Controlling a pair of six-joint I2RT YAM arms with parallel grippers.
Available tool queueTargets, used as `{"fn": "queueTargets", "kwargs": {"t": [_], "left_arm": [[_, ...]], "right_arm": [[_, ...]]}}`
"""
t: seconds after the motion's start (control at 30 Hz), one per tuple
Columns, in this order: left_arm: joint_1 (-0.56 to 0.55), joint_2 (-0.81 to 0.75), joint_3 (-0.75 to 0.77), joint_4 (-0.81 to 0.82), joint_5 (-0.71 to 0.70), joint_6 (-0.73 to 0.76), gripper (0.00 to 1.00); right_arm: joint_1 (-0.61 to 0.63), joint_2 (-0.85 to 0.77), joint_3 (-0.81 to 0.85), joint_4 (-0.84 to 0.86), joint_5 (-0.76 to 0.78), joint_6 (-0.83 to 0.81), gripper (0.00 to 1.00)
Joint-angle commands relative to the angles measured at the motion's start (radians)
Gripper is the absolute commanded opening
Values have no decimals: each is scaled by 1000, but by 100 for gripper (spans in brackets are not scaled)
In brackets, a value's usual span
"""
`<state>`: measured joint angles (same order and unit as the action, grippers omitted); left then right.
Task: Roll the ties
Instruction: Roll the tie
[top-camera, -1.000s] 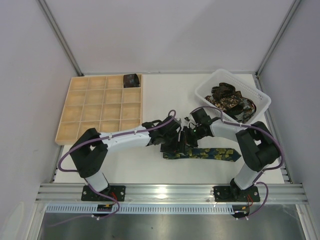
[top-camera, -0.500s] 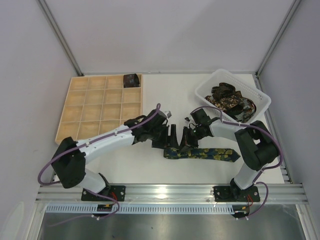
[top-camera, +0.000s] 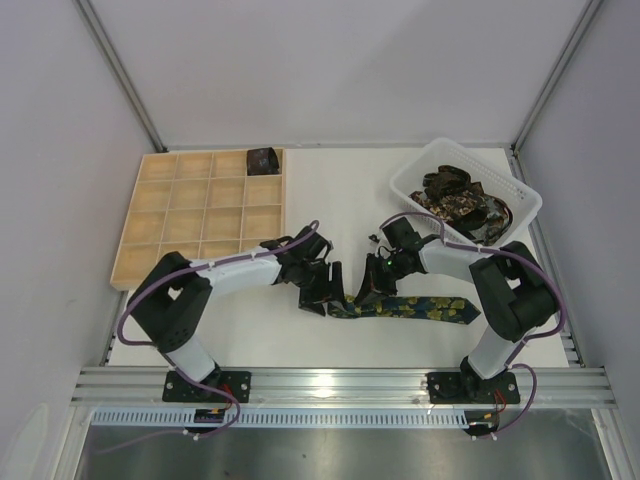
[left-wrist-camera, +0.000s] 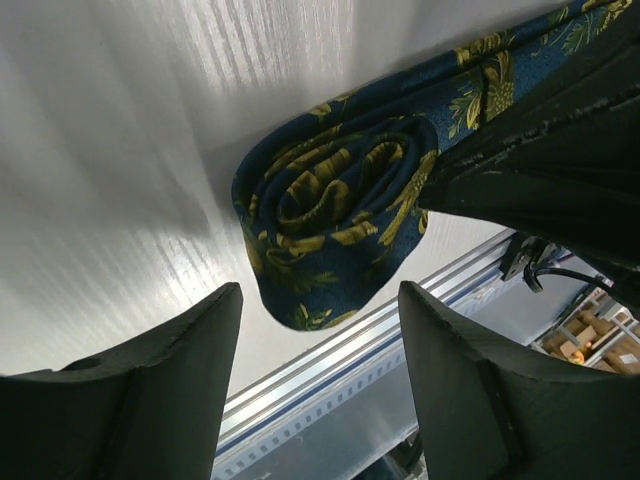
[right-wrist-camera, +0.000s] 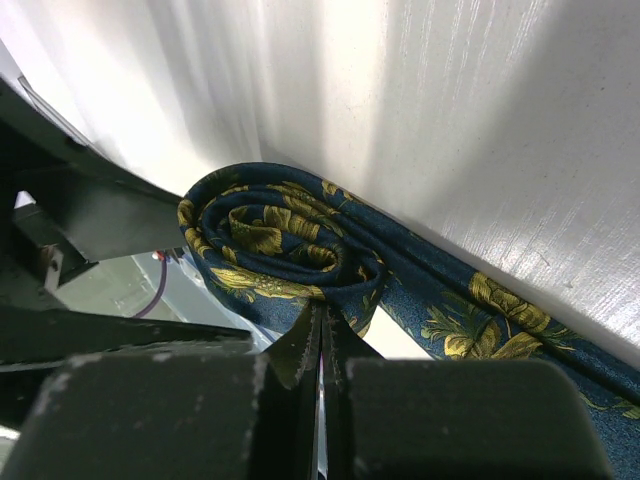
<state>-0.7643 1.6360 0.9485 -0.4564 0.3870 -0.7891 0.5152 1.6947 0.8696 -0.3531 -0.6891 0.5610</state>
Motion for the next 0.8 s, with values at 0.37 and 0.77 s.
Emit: {"fn": "queueTargets", "kwargs": {"t": [0.37,0.77], "left_arm": [[5,36,39,29,-42,-15,1],[0,-217,6,-223,-203,-47,1]], "right_arm": [[29,-4,22,0,43,-7,0],[174,-10,58,112,92,165,0]]}}
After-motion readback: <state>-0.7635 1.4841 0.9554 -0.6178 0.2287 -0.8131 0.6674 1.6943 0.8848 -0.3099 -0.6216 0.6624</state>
